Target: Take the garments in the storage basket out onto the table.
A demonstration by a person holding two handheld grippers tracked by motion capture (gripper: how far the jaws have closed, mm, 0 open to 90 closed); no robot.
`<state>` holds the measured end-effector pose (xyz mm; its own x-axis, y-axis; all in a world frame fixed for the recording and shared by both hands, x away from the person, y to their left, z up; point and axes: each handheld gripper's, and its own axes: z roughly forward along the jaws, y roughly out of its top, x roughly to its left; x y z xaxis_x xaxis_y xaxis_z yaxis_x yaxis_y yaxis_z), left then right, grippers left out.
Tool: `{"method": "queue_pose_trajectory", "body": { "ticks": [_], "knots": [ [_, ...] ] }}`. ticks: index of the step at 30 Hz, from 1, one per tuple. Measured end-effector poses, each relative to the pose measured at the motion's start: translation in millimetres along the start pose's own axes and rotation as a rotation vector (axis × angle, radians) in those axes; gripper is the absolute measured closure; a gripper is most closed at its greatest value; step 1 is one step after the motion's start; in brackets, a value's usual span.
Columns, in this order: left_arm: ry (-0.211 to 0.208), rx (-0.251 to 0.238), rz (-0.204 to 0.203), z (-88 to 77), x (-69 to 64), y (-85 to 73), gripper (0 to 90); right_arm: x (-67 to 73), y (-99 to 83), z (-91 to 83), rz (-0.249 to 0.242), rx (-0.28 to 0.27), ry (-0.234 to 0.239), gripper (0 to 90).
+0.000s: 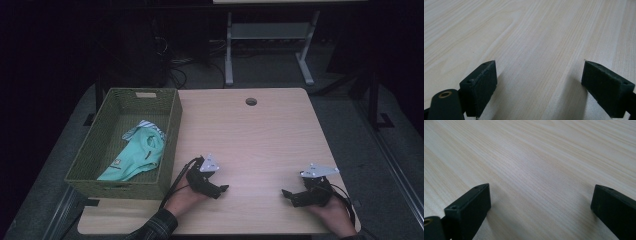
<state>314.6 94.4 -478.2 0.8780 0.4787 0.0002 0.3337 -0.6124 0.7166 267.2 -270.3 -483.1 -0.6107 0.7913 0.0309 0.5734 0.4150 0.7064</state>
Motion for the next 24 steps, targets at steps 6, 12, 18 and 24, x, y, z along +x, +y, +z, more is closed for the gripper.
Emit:
{"method": "queue_pose_trajectory", "body": {
  "ticks": [6, 12, 18, 24],
  "knots": [
    [-0.003, 0.015, 0.001, -1.1, 1.9, 0.8, 12.4, -0.1, 0.9, 0.7, 0.002, 0.005, 0.007, 2.3],
    [0.008, 0.057, -0.008, -4.4, 5.5, 3.1, 13.0, -0.3, 1.1, 0.9, -0.001, 0.003, 0.005, 2.3],
    [0.007, 0.072, -0.012, -8.1, 6.6, 5.0, 13.1, -0.3, 1.2, 1.2, -0.001, 0.000, 0.007, 2.3],
    [0.002, 0.069, -0.028, -10.9, 10.3, 5.0, 13.2, -0.1, 1.2, 1.1, 0.001, 0.001, 0.006, 2.3]
  ]
}}
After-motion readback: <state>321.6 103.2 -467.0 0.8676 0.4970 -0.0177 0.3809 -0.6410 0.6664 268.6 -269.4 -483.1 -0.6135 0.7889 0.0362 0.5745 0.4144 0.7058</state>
